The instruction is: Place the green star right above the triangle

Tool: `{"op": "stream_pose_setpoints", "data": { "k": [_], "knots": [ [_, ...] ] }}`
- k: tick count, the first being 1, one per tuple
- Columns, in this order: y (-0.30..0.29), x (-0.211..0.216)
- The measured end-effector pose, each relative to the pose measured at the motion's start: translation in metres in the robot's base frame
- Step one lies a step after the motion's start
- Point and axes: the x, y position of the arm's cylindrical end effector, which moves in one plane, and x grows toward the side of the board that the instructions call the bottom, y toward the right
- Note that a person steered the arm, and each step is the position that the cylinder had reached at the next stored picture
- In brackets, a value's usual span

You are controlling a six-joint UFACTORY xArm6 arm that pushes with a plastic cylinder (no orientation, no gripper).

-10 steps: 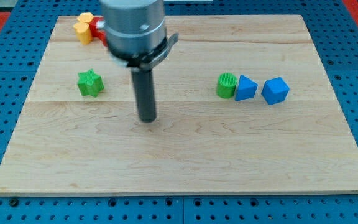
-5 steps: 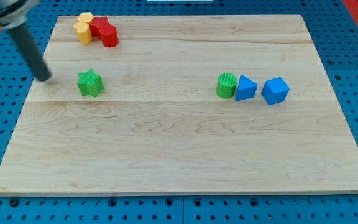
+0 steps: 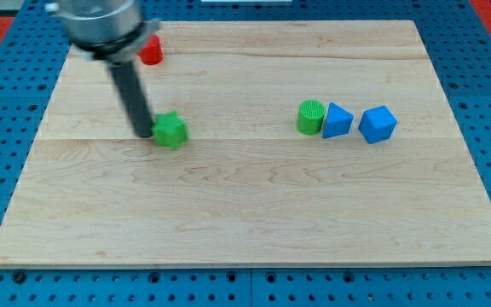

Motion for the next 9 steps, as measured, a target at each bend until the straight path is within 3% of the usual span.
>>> {"op": "stream_pose_setpoints", "data": {
  "k": [1,2,3,4,7,8,9],
  "knots": [
    [0.076,-0.046],
    [0.096,-0.048],
    [0.011,-0.048],
    [-0.023,-0.037],
    [0.094,0.02],
    [0.131,-0.013],
    [0.126,-0.042]
  ]
}}
